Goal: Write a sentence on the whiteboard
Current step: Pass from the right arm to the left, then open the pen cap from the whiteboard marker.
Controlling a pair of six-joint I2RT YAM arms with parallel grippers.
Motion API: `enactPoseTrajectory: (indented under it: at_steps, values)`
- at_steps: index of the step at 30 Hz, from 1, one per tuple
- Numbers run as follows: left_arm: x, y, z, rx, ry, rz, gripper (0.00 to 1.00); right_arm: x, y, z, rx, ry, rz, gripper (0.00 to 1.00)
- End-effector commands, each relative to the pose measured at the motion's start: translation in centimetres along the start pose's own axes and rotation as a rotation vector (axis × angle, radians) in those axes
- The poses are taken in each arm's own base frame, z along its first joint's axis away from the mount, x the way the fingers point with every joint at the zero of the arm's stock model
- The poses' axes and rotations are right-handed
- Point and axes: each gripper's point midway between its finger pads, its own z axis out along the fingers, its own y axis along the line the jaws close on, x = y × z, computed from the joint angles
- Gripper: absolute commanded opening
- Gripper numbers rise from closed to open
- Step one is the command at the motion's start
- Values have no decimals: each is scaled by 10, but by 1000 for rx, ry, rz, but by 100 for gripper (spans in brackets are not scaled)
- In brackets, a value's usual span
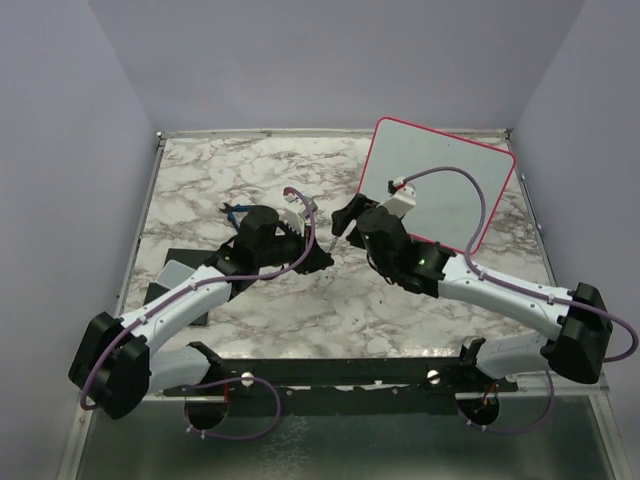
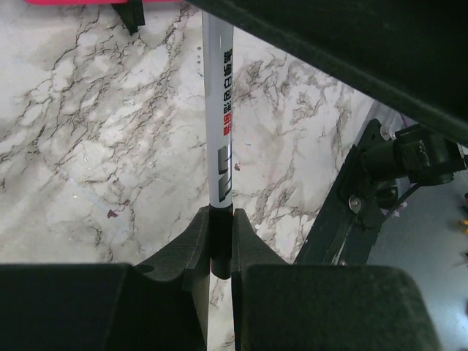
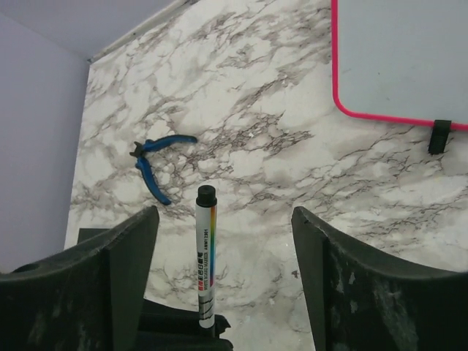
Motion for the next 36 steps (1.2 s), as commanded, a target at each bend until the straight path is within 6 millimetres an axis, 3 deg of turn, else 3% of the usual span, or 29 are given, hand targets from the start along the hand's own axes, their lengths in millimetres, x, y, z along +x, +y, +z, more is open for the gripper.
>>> enactPoseTrajectory:
  at_steps: [1, 4, 7, 10, 13, 18, 24, 28, 36]
  values:
    - [-12, -5, -5, -1, -27, 40, 0, -34, -14, -13, 75, -78, -110, 80]
    - [-13, -5, -6, 8, -27, 37, 0, -47, -26, -17, 71, -63, -146, 81]
    - [-14, -8, -7, 27, -27, 39, 0, -54, -25, -21, -58, -9, -145, 81]
    - [-17, -14, -10, 60, -35, 50, 0, -62, -11, -34, -277, 30, -136, 81]
    - [-20, -26, -14, 124, -51, 69, 0, -65, 15, -62, -563, 73, -161, 81]
    - [-27, -63, -28, 310, -85, 115, 0, -54, 34, -102, -859, 157, -184, 78]
    - [-28, -85, -43, 412, -108, 154, 0, -37, 36, -120, -987, 219, -123, 74]
    - [-28, -95, -48, 467, -106, 160, 0, -37, 42, -135, -1079, 208, -77, 67]
    - [-24, -100, -49, 504, -91, 153, 0, -37, 53, -138, -1168, 201, -54, 57]
